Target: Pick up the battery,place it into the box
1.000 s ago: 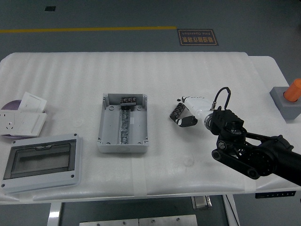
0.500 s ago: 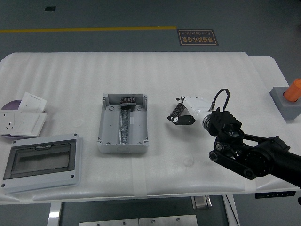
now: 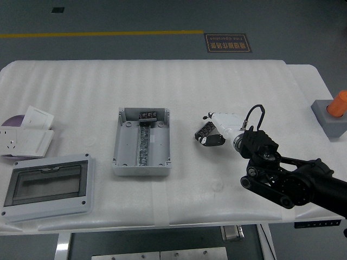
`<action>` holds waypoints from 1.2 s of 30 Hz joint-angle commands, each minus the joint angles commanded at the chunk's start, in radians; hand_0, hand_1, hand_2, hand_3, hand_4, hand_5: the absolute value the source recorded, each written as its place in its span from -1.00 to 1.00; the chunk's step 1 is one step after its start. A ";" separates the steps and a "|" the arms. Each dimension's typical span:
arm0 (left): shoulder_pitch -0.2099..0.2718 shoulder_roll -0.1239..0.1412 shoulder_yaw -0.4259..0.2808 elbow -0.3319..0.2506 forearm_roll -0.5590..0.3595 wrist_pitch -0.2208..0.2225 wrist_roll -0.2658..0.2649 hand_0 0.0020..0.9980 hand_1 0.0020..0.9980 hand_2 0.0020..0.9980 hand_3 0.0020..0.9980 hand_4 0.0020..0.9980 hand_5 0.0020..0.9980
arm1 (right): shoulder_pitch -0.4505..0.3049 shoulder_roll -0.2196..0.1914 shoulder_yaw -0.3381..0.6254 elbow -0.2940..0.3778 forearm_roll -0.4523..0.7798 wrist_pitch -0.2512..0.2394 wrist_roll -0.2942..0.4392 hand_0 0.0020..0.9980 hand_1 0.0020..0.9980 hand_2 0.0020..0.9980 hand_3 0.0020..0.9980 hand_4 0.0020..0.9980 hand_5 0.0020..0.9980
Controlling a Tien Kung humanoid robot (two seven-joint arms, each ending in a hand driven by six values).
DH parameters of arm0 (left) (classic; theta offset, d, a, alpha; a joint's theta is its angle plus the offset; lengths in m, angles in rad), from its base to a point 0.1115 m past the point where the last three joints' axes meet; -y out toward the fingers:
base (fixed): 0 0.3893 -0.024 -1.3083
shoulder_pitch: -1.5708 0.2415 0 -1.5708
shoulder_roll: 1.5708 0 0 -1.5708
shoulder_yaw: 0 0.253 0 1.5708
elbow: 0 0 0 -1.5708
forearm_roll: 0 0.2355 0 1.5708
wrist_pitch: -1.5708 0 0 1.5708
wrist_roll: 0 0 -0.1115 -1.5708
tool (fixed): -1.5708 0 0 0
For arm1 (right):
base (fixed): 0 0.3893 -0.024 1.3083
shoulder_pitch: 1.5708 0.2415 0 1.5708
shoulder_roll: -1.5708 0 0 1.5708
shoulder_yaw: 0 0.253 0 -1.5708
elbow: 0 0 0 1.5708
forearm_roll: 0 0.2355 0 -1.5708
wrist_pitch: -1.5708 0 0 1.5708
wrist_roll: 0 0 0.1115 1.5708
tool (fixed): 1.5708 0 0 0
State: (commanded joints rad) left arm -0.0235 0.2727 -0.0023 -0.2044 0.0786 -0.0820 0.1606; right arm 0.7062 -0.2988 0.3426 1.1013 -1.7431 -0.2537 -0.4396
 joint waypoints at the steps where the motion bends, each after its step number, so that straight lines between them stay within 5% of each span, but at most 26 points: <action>1: 0.000 0.000 -0.003 0.000 0.002 0.004 -0.005 0.29 0.35 0.14 0.07 0.24 -0.30 | 0.000 0.000 -0.002 -0.001 -0.004 -0.008 0.004 0.44 0.32 0.25 0.60 0.44 0.12; 5: -0.001 0.000 -0.012 -0.001 0.007 0.012 -0.016 0.29 0.35 0.14 0.07 0.24 -0.30 | -0.003 0.002 -0.010 -0.005 -0.011 -0.030 0.013 0.44 0.32 0.25 0.60 0.44 0.12; 6: -0.001 0.000 -0.015 -0.001 0.008 0.013 -0.018 0.27 0.35 0.15 0.08 0.24 -0.30 | -0.004 0.003 -0.015 -0.006 -0.014 -0.040 0.018 0.36 0.23 0.11 0.46 0.21 -0.07; 12: -0.001 0.000 -0.015 -0.001 0.007 0.015 -0.021 0.27 0.35 0.15 0.08 0.24 -0.30 | -0.008 0.004 -0.023 -0.005 -0.012 -0.063 0.029 0.36 0.23 0.11 0.46 0.21 -0.07; 13: -0.001 0.000 -0.015 -0.001 0.007 0.015 -0.021 0.26 0.34 0.15 0.09 0.25 -0.29 | -0.009 0.004 -0.024 -0.005 -0.011 -0.066 0.030 0.29 0.18 0.05 0.40 0.04 -0.21; 18: -0.001 -0.001 -0.015 0.000 0.007 0.016 -0.023 0.26 0.34 0.15 0.09 0.25 -0.29 | -0.011 0.004 -0.031 -0.005 -0.014 -0.078 0.036 0.29 0.18 0.05 0.40 0.04 -0.21; 19: -0.001 -0.001 -0.015 0.000 0.007 0.017 -0.023 0.26 0.34 0.16 0.10 0.25 -0.29 | -0.011 0.004 -0.032 -0.004 -0.016 -0.080 0.037 0.23 0.14 0.03 0.39 -0.18 -0.30; 25: -0.001 -0.002 -0.017 0.000 0.006 0.019 -0.025 0.25 0.34 0.16 0.10 0.27 -0.28 | -0.014 -0.001 -0.026 0.009 -0.027 -0.092 0.044 0.21 0.13 0.03 0.39 -0.28 -0.36; 36: 0.002 -0.004 -0.007 0.001 -0.004 0.018 -0.026 0.25 0.33 0.16 0.10 0.28 -0.26 | -0.017 -0.037 0.052 0.199 0.024 -0.131 0.063 0.21 0.12 0.03 0.39 -0.31 -0.40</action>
State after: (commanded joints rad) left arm -0.0219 0.2690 -0.0095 -0.2031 0.0750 -0.0637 0.1343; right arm 0.6896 -0.3357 0.3943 1.3005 -1.7194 -0.3842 -0.3770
